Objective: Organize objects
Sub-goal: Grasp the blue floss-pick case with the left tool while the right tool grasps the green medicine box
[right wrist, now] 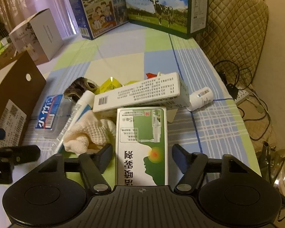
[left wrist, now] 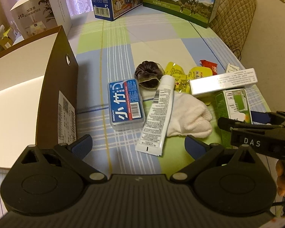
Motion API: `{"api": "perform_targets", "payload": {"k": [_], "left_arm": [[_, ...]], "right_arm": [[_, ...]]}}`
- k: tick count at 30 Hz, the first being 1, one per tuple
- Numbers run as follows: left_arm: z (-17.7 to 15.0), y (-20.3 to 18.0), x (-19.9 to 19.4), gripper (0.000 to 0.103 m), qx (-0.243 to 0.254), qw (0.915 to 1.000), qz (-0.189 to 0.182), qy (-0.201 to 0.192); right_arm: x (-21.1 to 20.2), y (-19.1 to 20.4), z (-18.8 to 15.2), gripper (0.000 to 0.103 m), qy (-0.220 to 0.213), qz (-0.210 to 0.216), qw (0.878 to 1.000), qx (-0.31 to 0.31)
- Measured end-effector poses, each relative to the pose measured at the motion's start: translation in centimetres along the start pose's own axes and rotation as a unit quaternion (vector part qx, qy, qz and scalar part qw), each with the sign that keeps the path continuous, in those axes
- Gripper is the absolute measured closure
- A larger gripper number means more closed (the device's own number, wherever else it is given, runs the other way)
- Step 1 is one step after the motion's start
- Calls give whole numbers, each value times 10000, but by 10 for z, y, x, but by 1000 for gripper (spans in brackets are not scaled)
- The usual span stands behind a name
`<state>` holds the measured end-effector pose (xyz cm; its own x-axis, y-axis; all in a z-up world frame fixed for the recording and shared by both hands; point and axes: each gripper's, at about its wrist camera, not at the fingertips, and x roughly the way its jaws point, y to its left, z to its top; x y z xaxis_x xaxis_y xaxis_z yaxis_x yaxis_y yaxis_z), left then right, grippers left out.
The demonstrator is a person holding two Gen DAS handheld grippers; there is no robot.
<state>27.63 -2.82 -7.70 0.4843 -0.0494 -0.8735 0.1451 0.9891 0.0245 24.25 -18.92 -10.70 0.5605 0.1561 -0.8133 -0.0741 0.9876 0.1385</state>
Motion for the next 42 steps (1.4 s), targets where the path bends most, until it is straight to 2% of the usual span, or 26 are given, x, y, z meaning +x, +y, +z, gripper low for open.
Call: {"api": "perform_targets", "payload": {"k": [3,9,16,20,26,33,36,39,42], "left_arm": [[4,2,3,1,-11,10000,5,21],[14,10,7,2,-39,10000,62,1],[37,15,24,11,50,9997,229,96],[53,14,38,12,272,9987,408,141],[67,9,64,26,541,9960,523,479],[69,10,91,28,491,9943,469,819],[68,11,100,35,441,9938,468,903],[68,13,100,49,358,9946,444,861],[68,14,94,50,309,9955,507,739]], "right_arm": [[-3,-3,-3,50,-57,40,10000,12],[-29,-18,-12,51,-158,260,9991,309],[-64,-42,-21,51,-286,152,9974,651],[-76,-58,-23,51,-376,-8,9952,901],[-85,-73,-24,51,-456,-203,9921,1152],[-85,-79,-27,51,-436,-311,9904,1275],[-85,-78,-28,51,-436,-328,9902,1283],[-85,-78,-29,51,-430,-324,9904,1270],[-86,-76,-30,51,-432,-319,9905,1269]]}}
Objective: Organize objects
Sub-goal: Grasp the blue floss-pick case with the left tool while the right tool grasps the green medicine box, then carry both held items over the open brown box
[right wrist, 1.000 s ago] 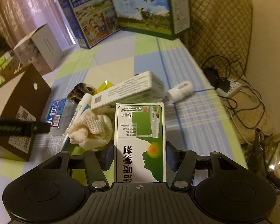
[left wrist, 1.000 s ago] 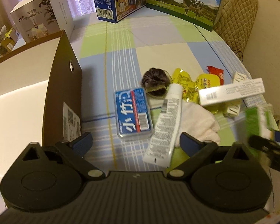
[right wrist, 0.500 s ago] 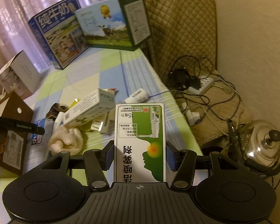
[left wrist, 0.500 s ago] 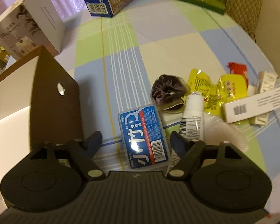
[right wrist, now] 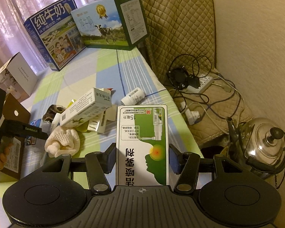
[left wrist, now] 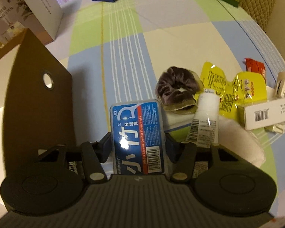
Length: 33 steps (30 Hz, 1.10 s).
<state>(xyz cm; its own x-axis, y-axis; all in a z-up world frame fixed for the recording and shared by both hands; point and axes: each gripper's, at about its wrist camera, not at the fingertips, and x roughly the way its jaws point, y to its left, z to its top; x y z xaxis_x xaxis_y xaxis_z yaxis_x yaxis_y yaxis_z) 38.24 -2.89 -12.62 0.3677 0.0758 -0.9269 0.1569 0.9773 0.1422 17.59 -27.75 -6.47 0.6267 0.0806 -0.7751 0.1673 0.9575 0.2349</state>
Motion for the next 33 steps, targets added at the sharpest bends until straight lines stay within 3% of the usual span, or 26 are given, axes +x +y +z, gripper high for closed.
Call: {"api": "perform_targets", "payload": {"k": [8,19,27,33], "left_arm": [[-17,-2,-43,51,-25,9986,159,-512],[-56,29,-130,51,-450,9907,-378,-1224],[-94,83,-176,50,-811,9843,-352,-1528],[-120,134,-197,50,-1131,9792,-73,-1685]], "right_arm": [[-8,6,-2,51,-98,1,9999,-30],[-31,35,3,51,-266,176,9991,-285],[-39,93,-3,51,-204,825,9948,-558],[-35,168,-8,51,-115,1633,9828,-851]]}}
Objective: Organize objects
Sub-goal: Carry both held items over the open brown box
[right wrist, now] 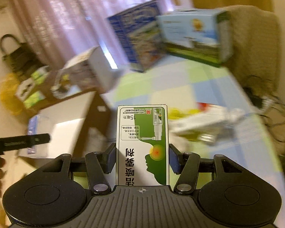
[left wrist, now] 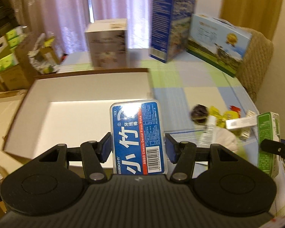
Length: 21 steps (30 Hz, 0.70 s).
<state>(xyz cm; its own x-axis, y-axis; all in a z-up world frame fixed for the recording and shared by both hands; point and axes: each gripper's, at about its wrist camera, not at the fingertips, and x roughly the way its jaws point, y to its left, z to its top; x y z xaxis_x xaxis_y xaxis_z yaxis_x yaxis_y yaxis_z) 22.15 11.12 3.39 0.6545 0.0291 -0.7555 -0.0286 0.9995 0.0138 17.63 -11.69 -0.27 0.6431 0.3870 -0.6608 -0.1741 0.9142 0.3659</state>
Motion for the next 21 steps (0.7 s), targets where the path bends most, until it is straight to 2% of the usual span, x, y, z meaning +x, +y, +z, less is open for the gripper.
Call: {"api": "perform_targets", "payload": {"k": [5,10,15,21], "left_arm": [[-3,47,-12,50,-193,9993,299,-80],[-3,93,-11,50,-332,9977,583,-81],[4,130,0,50,-408,9968,688,-56],[13,161,30,50,-375,9971,651,156]], "right_arm": [[32,63,10,51,82,688,9973,-253],[69,120,18,51,177,1106,9925,-497],[109,167,24,51,255,1217,9902,-642],[154,197,27,51,422,1032,9917,-646]]}}
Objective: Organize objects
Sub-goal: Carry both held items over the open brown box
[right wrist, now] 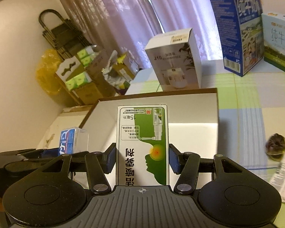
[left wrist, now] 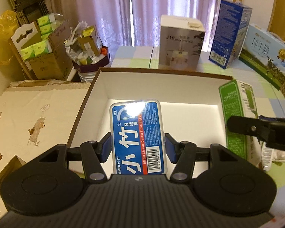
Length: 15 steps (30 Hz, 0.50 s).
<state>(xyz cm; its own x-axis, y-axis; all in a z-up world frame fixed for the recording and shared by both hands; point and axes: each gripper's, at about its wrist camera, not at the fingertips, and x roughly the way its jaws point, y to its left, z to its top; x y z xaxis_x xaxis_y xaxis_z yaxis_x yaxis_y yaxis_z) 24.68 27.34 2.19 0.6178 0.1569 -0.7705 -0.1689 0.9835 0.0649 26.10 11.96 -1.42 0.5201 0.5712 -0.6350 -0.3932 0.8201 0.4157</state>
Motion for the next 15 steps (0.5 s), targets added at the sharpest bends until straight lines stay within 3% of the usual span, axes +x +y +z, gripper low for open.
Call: {"api": "perform_targets", "payload": {"k": [11,15], "left_arm": [[-1,6,75,50,251,9964,-189,793],[-5,7,88,50,292,9946,-254,960]], "right_arm": [[87,-20,-16,50,987,-571,9924,473],[103,-26,-18,51,1134,-656,9897,581]]}}
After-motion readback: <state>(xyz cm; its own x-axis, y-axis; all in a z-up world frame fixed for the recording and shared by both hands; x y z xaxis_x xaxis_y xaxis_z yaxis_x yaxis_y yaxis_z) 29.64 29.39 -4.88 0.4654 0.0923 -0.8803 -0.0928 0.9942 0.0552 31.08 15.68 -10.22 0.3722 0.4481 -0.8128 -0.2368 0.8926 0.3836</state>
